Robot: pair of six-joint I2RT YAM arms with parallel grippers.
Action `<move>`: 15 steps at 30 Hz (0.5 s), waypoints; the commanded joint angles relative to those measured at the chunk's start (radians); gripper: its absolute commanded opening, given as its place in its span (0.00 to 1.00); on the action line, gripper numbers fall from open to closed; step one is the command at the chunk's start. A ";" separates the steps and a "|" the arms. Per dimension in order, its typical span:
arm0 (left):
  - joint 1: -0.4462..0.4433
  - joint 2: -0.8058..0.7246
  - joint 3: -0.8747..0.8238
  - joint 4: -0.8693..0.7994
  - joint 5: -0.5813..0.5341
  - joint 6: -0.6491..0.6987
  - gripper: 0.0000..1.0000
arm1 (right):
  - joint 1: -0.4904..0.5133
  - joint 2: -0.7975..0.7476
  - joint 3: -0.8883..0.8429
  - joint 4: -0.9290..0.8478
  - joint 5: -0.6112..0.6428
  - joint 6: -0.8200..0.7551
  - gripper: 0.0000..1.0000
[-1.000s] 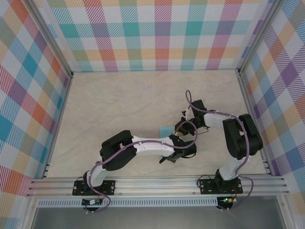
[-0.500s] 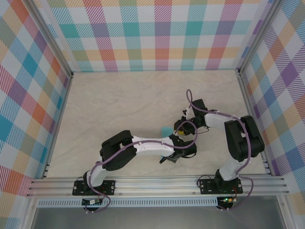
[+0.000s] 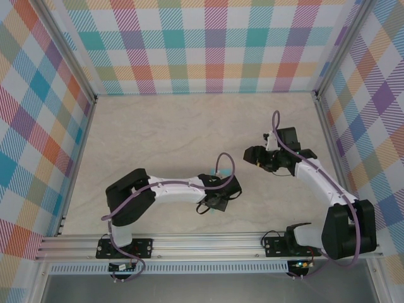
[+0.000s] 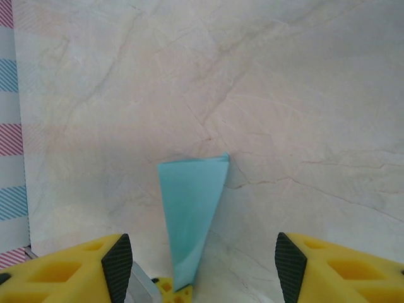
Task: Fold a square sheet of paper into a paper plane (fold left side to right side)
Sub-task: Fold the wing for the fifth time at the center of the table.
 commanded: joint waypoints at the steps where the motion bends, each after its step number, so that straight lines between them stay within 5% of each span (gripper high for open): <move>1: 0.046 -0.064 -0.089 0.168 0.146 -0.008 0.01 | 0.003 -0.032 -0.068 -0.009 -0.022 -0.040 0.65; 7: 0.120 -0.142 -0.251 0.431 0.298 -0.064 0.00 | 0.010 -0.052 -0.188 0.137 -0.116 0.015 0.66; 15: 0.185 -0.205 -0.404 0.643 0.386 -0.160 0.00 | 0.142 0.061 -0.236 0.387 -0.120 0.144 0.65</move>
